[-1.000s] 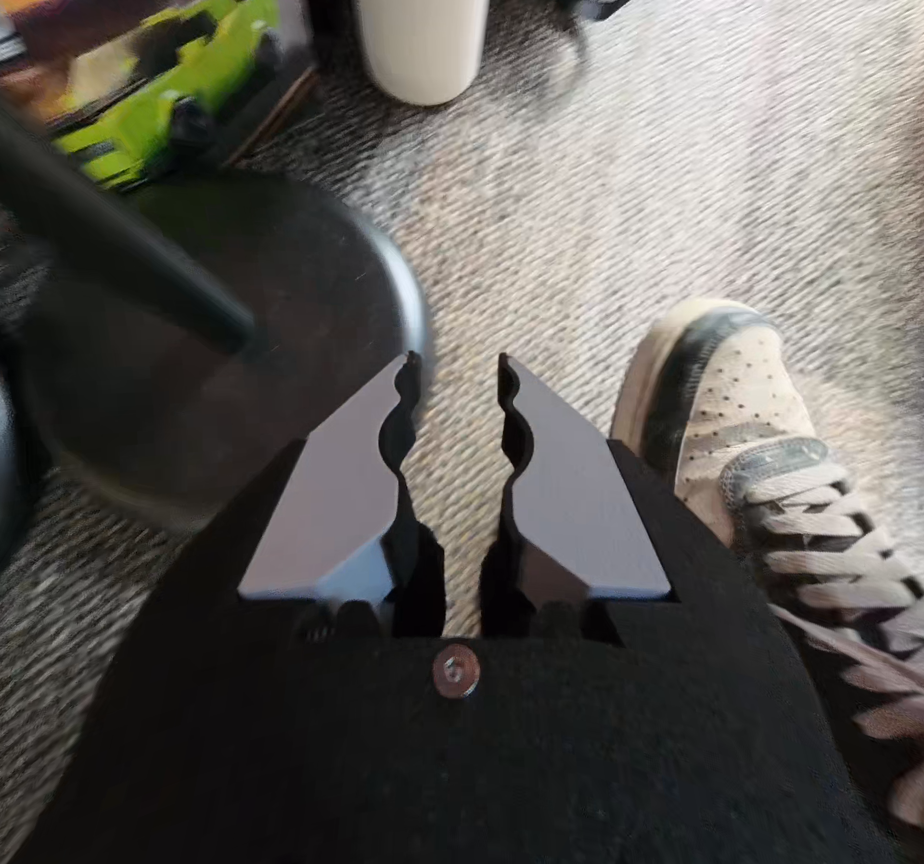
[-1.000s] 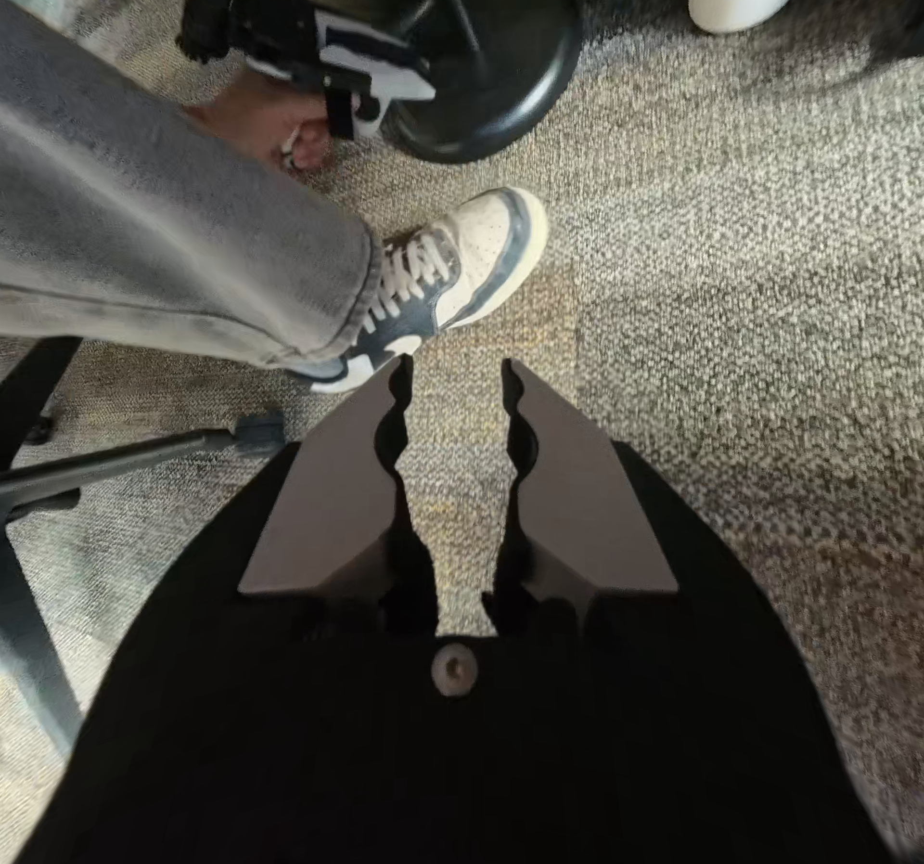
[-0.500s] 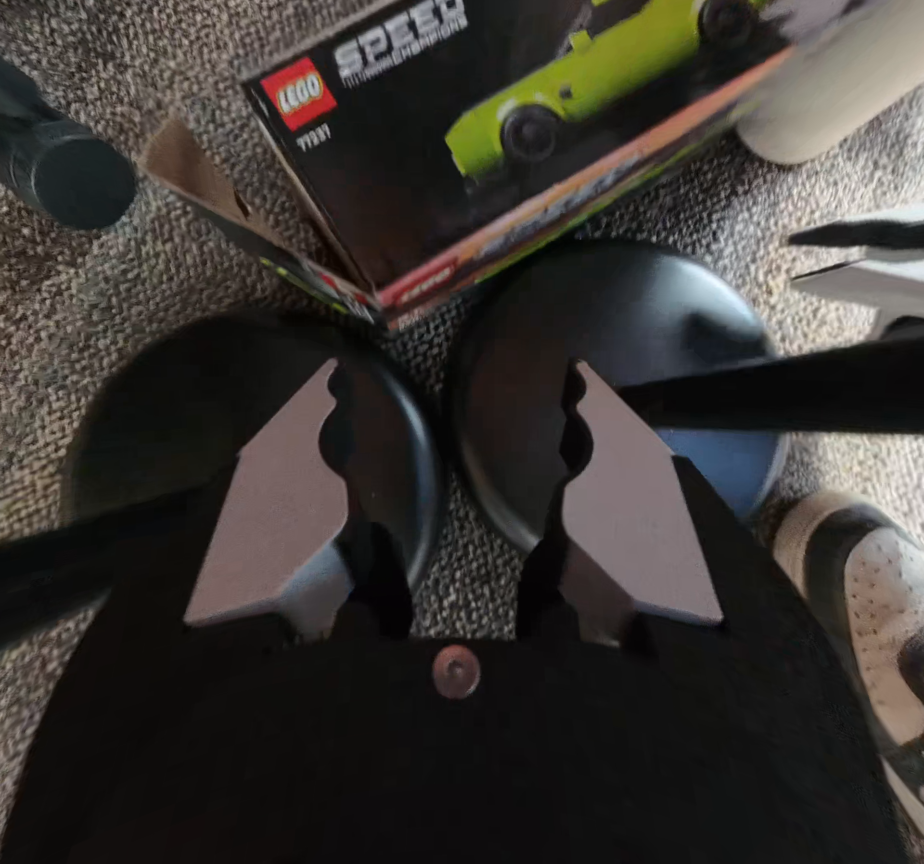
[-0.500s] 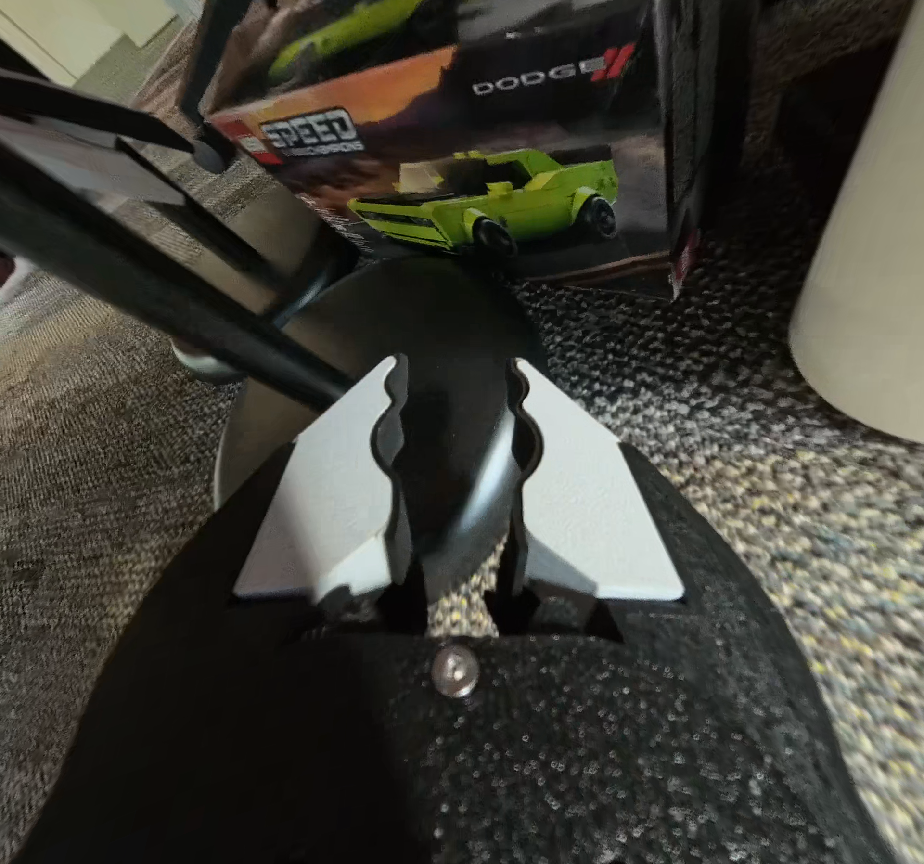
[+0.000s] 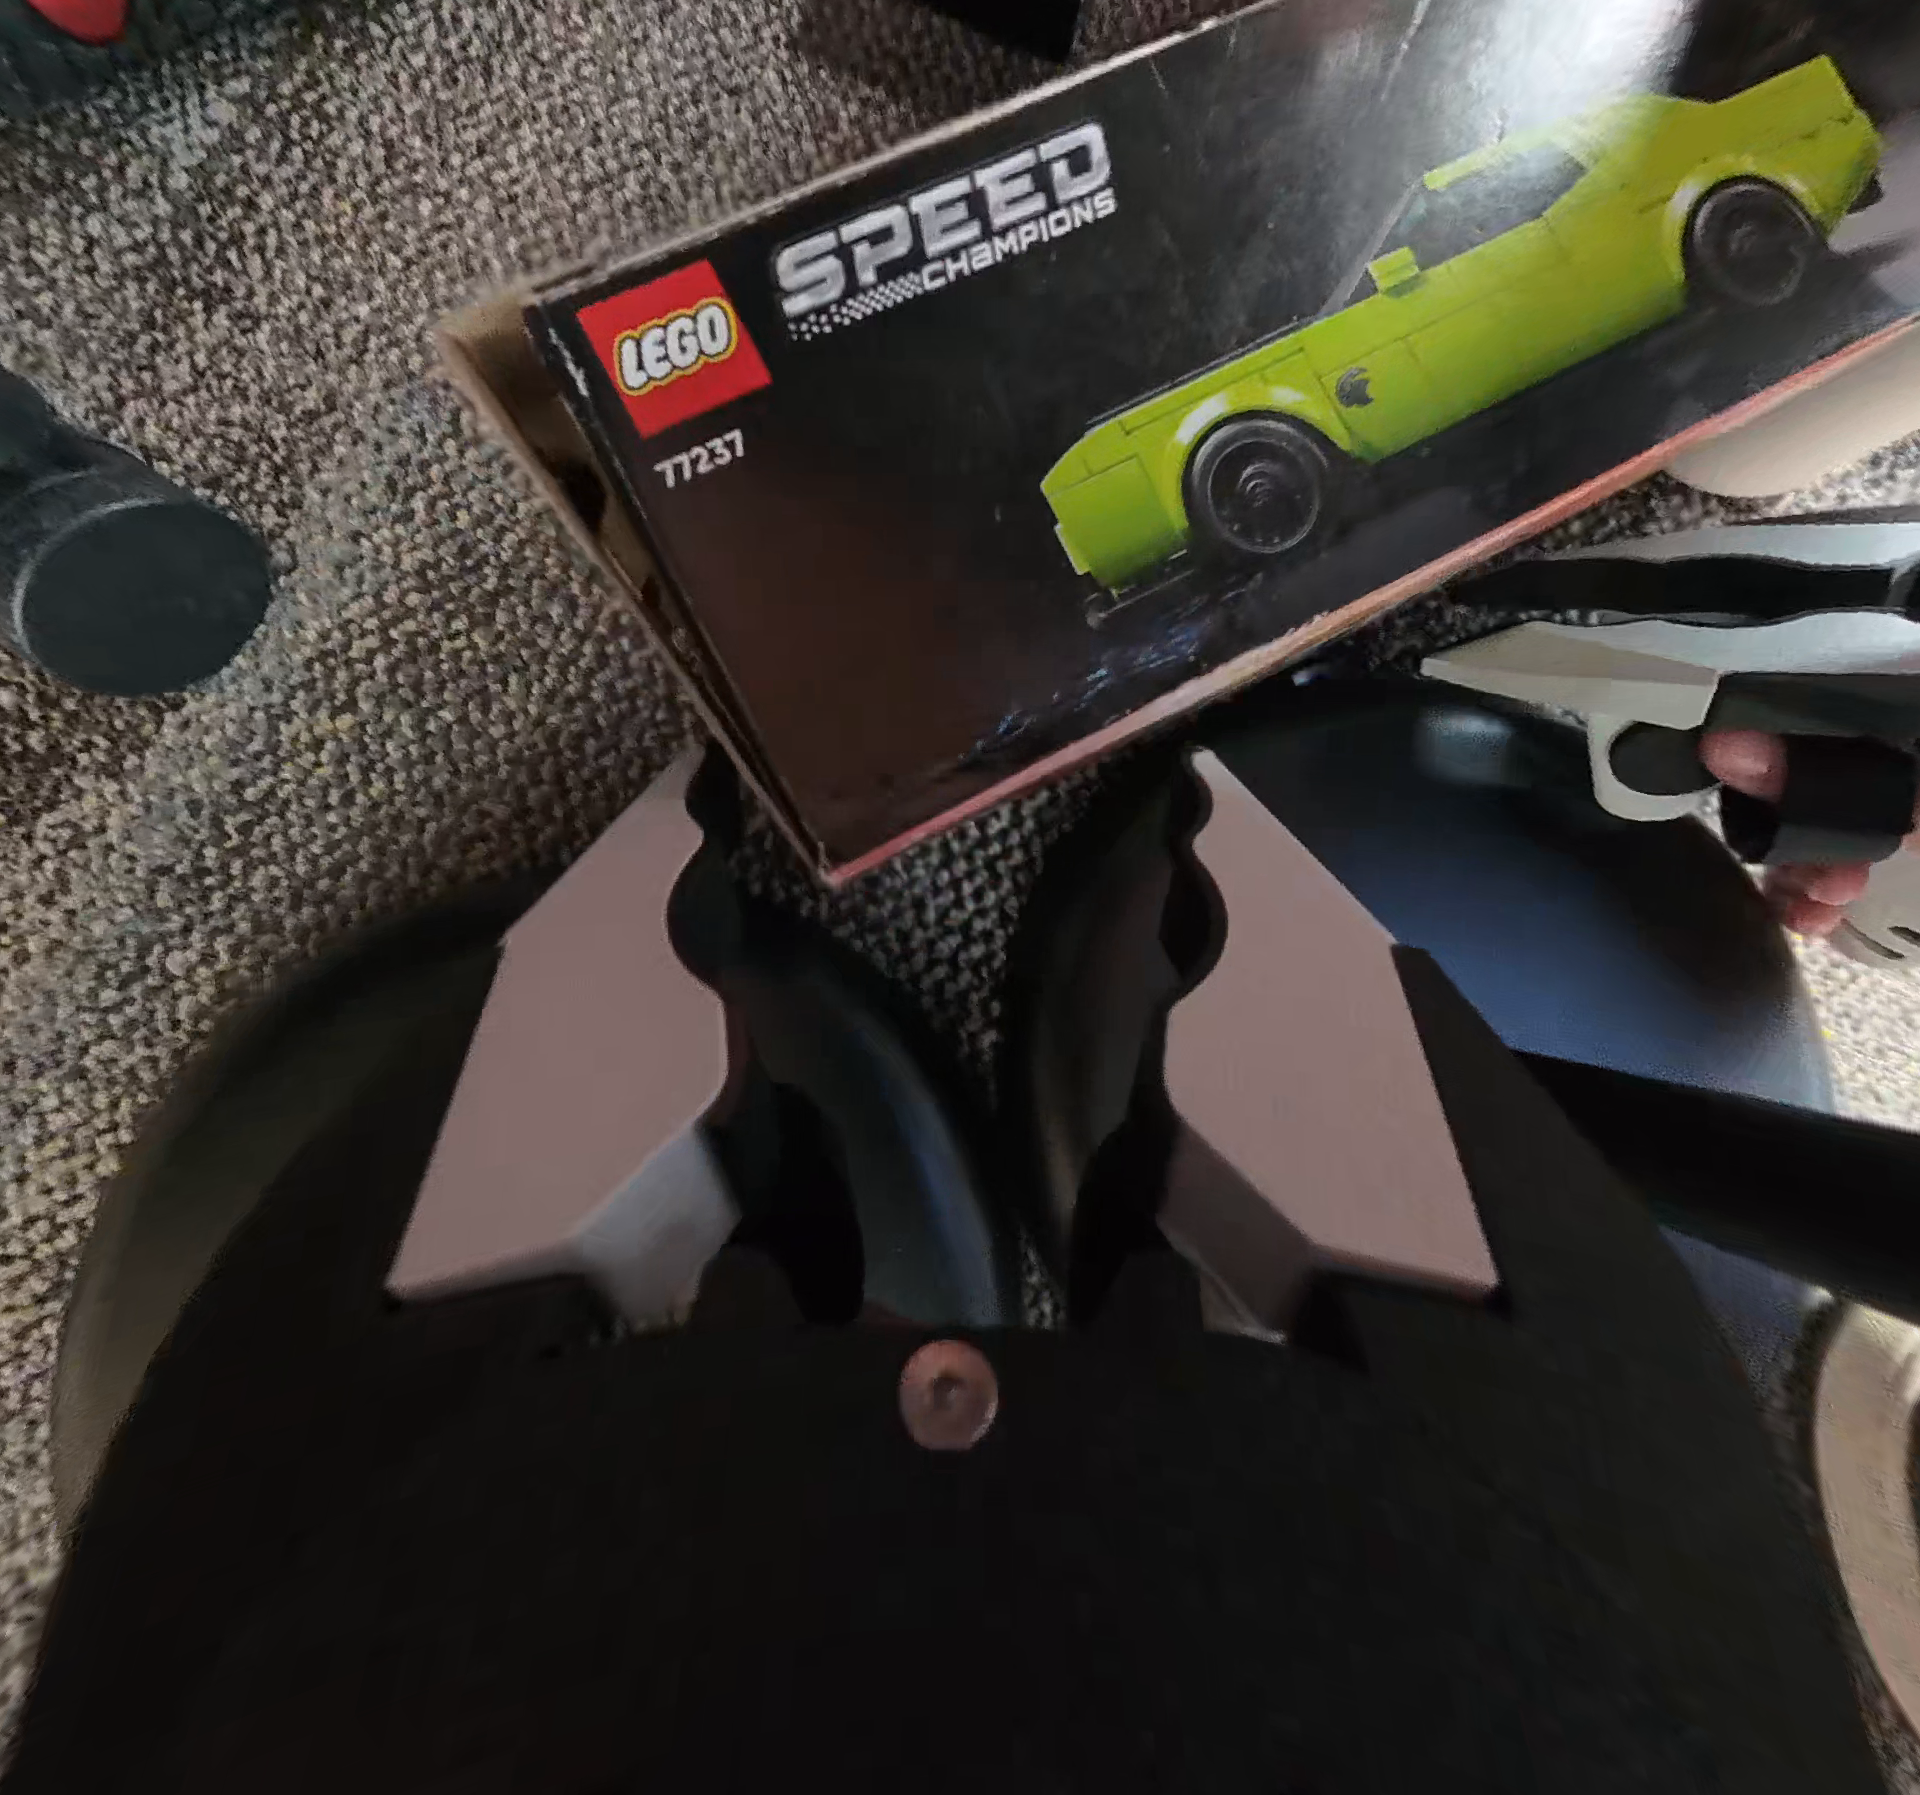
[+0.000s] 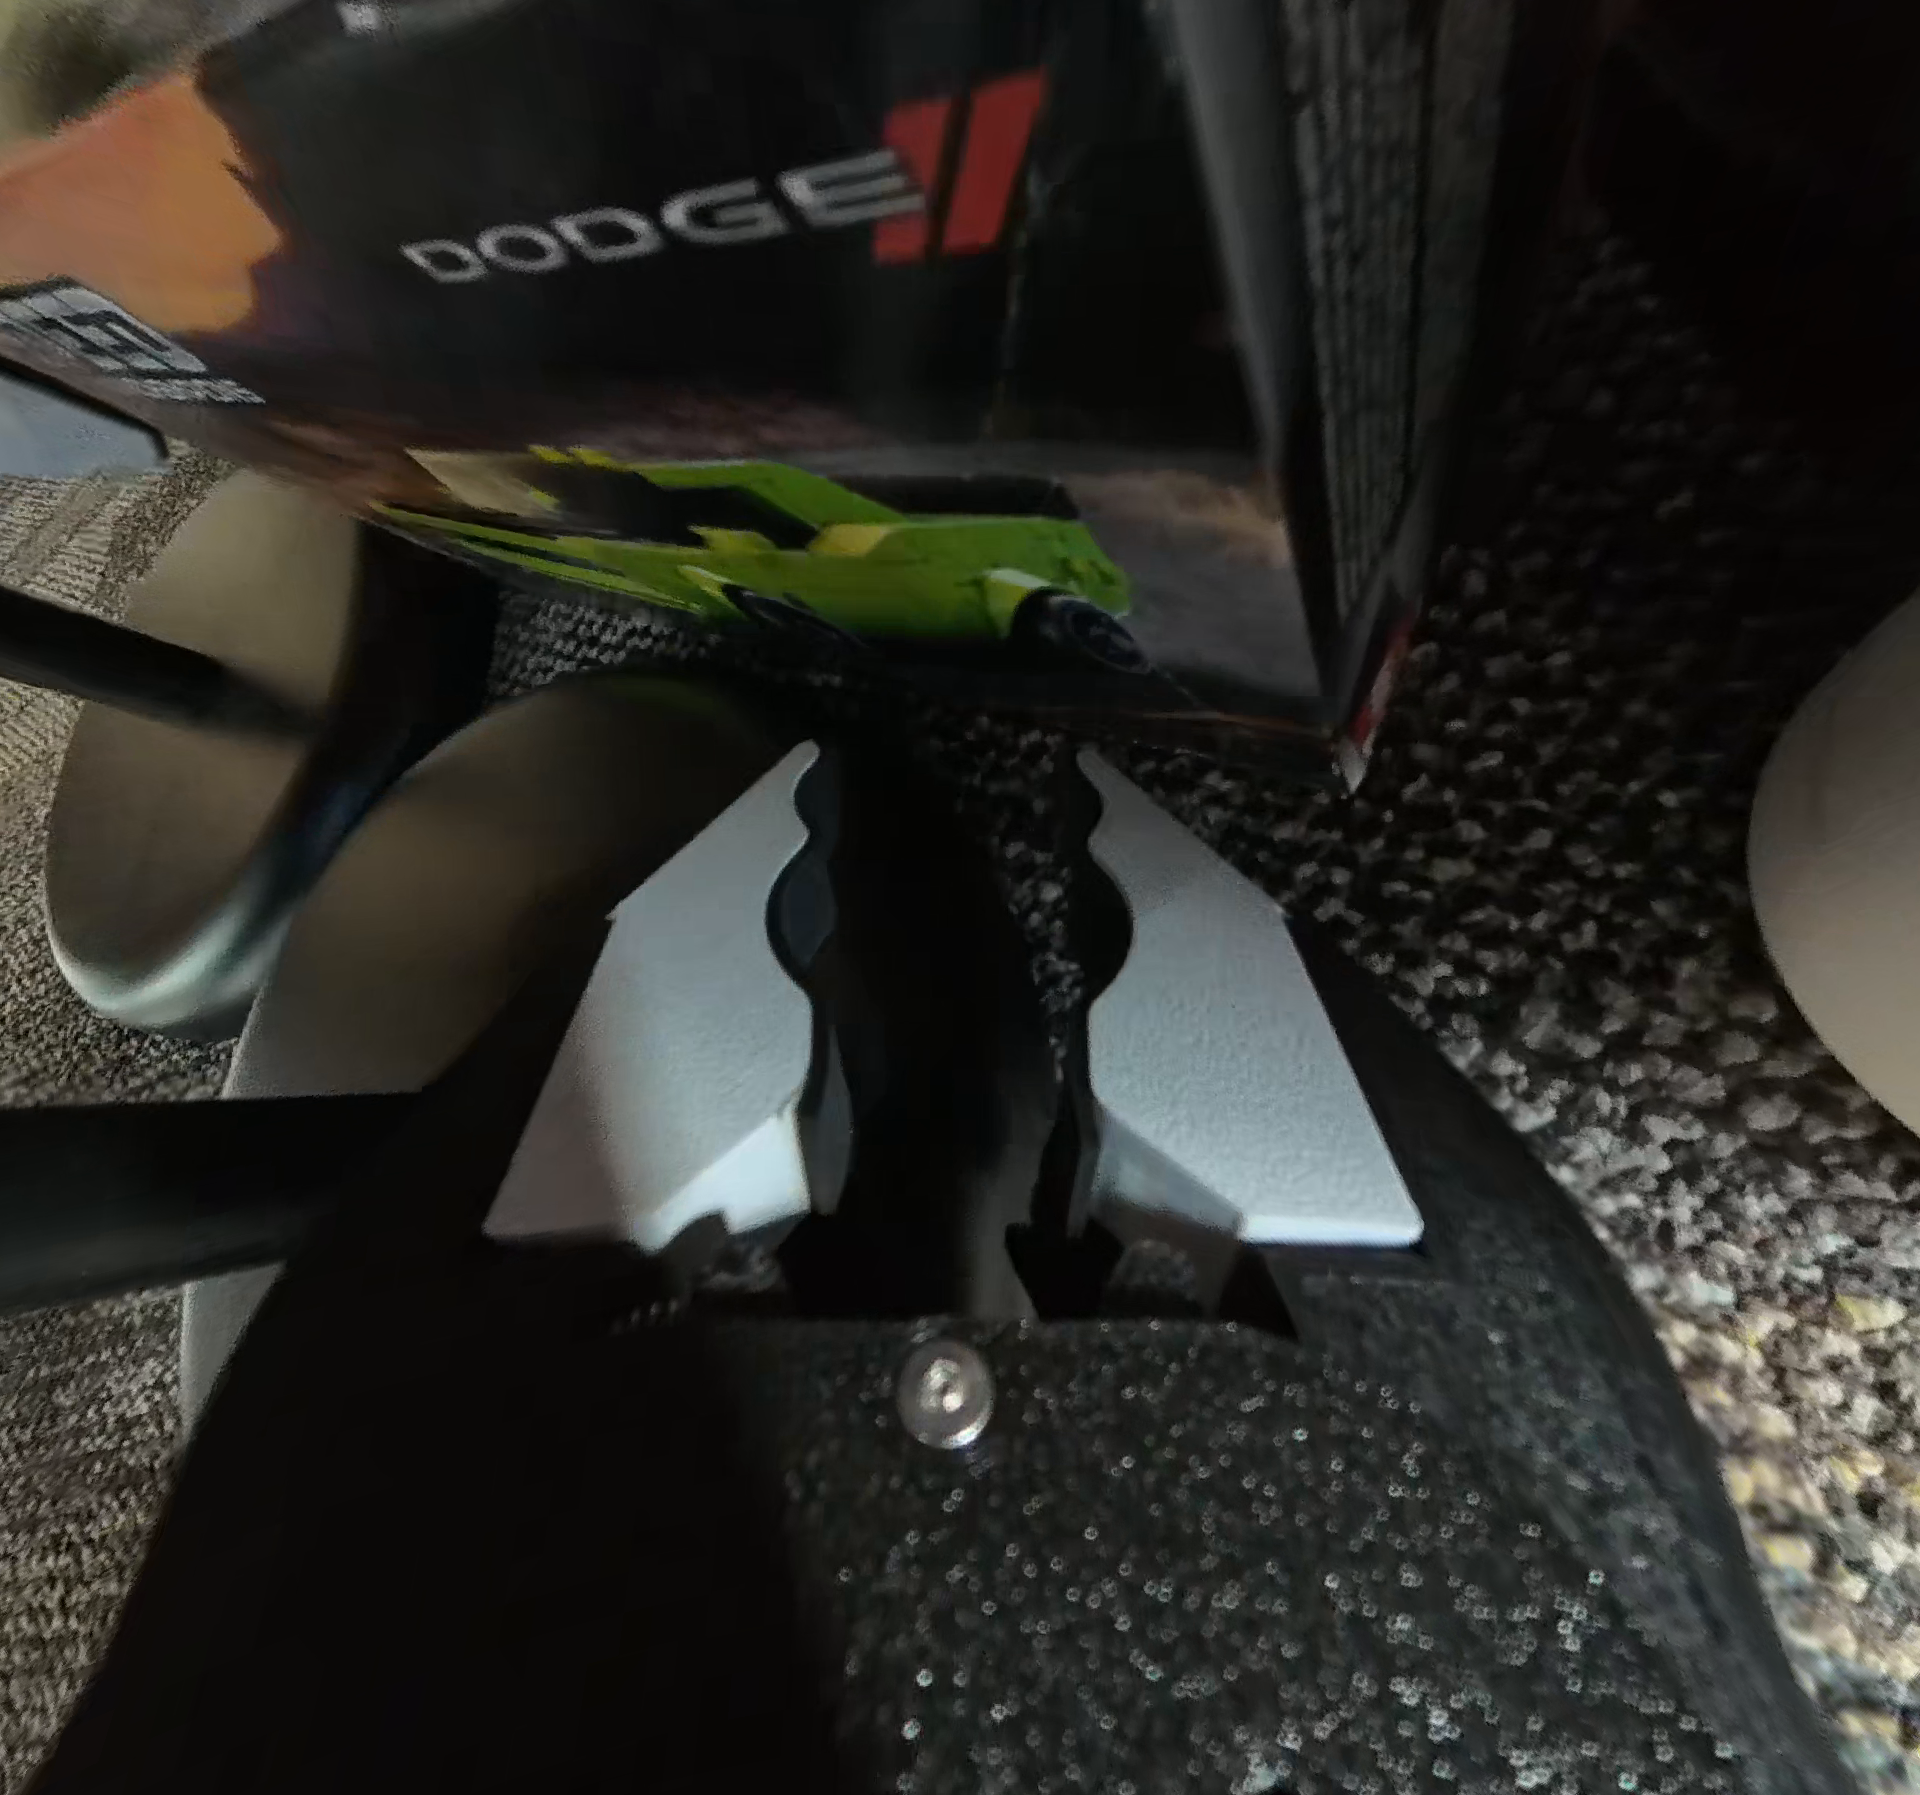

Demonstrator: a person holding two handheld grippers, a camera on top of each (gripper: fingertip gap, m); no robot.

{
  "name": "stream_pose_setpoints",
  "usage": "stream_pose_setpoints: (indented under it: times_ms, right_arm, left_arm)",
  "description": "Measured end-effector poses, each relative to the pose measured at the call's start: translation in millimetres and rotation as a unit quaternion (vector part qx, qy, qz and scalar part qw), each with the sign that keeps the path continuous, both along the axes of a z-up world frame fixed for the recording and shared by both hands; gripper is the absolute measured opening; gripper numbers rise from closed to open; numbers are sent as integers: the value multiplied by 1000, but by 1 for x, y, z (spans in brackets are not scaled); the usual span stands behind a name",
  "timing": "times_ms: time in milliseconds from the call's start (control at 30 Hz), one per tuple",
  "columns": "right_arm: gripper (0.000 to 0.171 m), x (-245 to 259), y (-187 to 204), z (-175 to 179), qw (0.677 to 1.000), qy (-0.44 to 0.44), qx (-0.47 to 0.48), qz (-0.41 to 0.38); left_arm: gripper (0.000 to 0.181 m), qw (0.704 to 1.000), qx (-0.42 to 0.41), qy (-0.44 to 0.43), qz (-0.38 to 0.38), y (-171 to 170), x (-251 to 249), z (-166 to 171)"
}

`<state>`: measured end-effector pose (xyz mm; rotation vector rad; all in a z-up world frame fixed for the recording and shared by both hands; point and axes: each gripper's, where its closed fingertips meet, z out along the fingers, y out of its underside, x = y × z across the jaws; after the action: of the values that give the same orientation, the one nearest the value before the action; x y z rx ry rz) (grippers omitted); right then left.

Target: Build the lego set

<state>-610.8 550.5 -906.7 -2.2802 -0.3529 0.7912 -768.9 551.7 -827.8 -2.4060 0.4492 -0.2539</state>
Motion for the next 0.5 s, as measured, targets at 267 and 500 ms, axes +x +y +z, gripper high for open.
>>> stream_pose_setpoints:
  times_ms: [267, 500]
  right_arm:
    - [37, -14, 3, 0, 999, 1, -8, 46]
    - [34, -15, 11, 0, 999, 7, -13, 48]
  left_arm:
    - [78, 1000, 27, 12, -11, 37, -2, 1]
    - [77, 1000, 18, 24, 3, 36, 4, -13]
